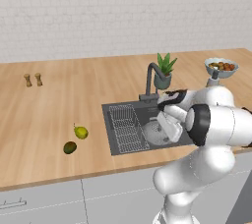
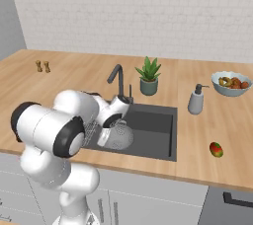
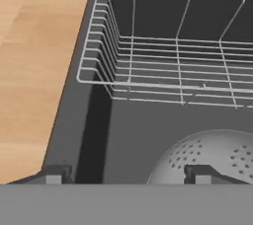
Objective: Put the colander in the sink, put the pear, mango, mango in the colander, and turn on the sink faucet and pour water over the colander.
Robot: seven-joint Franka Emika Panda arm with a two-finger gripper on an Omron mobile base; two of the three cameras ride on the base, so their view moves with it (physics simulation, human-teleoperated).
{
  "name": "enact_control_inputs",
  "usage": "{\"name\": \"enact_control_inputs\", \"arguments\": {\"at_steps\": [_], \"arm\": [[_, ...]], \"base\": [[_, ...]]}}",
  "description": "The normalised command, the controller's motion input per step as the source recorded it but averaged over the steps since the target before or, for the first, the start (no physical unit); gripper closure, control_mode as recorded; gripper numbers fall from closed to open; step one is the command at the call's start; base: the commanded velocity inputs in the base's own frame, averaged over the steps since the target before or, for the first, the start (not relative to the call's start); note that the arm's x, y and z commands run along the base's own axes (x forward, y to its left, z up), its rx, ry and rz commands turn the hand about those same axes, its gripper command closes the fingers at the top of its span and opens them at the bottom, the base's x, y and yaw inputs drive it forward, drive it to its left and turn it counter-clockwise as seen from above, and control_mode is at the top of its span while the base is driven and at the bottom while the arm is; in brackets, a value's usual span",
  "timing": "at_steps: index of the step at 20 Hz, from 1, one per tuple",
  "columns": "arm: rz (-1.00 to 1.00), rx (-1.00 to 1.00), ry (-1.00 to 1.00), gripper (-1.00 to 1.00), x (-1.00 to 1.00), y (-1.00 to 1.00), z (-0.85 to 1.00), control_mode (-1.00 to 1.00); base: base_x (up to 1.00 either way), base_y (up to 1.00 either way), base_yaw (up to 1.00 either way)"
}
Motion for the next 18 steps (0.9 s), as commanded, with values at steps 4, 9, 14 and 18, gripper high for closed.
{"name": "enact_control_inputs", "arguments": {"at_steps": [4, 9, 14, 18], "arm": [[-0.14, 0.00, 0.06, -1.00, 0.00, -0.02, 1.00, -1.00], [-0.26, -0.03, 0.09, -1.00, -0.22, -0.48, 0.61, -1.00], [-0.34, -0.01, 0.11, -1.00, -0.19, -0.66, 0.50, -1.00], [-0.44, 0.00, 0.15, -1.00, -0.23, -0.69, 0.41, -1.00]], "base": [[0.00, 0.00, 0.00], [0.00, 0.00, 0.00], [0.00, 0.00, 0.00], [0.00, 0.00, 0.00]]}}
